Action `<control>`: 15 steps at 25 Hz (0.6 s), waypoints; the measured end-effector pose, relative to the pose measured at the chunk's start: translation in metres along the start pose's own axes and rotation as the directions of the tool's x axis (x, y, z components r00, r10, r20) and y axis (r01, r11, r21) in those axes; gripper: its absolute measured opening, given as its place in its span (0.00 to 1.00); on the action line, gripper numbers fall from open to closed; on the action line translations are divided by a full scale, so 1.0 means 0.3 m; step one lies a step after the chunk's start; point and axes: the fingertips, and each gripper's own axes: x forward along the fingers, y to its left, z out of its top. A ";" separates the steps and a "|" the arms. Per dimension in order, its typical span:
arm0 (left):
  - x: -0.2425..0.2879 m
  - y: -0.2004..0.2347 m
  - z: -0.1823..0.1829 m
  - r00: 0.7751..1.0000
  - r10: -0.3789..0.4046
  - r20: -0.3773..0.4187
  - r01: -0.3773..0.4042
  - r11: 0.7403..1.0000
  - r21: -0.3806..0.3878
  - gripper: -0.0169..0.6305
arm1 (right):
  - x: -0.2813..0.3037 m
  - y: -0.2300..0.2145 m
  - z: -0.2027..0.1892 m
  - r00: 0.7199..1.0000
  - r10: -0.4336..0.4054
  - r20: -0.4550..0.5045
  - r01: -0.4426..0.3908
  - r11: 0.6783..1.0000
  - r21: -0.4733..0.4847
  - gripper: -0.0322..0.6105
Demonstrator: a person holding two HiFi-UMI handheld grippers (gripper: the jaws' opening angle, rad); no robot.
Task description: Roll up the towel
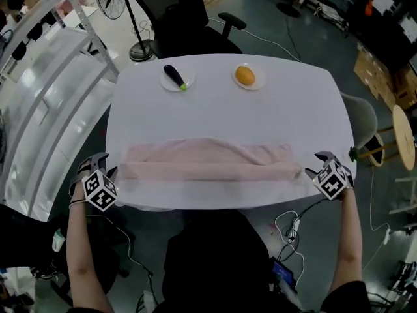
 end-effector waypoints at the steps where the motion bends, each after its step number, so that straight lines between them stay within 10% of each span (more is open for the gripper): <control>1: -0.015 -0.011 0.001 1.000 0.002 0.009 -0.002 1.000 -0.006 0.37 | -0.015 0.013 0.003 1.000 -0.008 0.013 0.008 1.000 -0.007 0.45; 15: 0.058 -0.265 0.019 0.999 -0.039 0.012 0.040 0.999 -0.019 0.37 | 0.081 0.285 0.019 0.994 -0.090 0.068 0.097 0.989 -0.113 0.40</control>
